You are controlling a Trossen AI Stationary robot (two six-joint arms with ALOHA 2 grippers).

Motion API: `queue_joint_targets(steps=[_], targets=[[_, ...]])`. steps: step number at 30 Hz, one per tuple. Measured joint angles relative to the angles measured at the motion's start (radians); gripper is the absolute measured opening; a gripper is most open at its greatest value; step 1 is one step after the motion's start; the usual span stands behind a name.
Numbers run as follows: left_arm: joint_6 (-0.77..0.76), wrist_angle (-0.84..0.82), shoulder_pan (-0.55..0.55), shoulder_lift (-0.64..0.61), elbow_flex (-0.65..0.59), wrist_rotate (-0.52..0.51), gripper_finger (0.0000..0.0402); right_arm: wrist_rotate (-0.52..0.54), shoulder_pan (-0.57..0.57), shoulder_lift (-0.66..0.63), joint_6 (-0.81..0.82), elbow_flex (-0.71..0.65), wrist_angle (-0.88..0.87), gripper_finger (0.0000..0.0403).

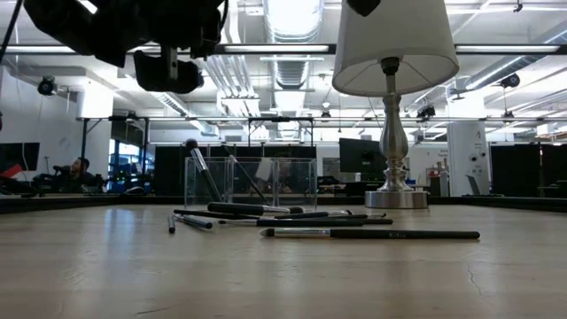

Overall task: Put items in baskets/containers
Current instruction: Put the eyeshadow brush into the transparent organizer

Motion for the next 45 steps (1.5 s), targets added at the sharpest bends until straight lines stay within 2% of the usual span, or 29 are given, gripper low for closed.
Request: queue_joint_targets(steps=[12, 26, 34, 37, 45], targets=[[0.041, 0.000, -0.010, 0.019, 0.011, 0.013, 0.0106, 0.000, 0.000, 0.000, 0.016, 0.000, 0.000, 0.0013], [0.093, -0.044, -0.011, 0.019, 0.010, 0.006, 0.0022, -0.001, 0.000, 0.003, 0.022, -0.002, -0.001, 0.0013], [0.116, -0.049, -0.011, 0.019, 0.013, -0.009, 0.0014, -0.001, -0.001, 0.003, 0.022, -0.002, -0.002, 0.0015], [0.116, -0.051, -0.012, 0.019, 0.018, -0.017, 0.0013, 0.002, 0.000, 0.002, 0.034, -0.002, -0.003, 0.0029], [0.147, -0.071, -0.010, 0.019, 0.018, -0.075, 0.0012, 0.025, 0.020, 0.001, 0.242, -0.001, 0.003, 0.0093]])
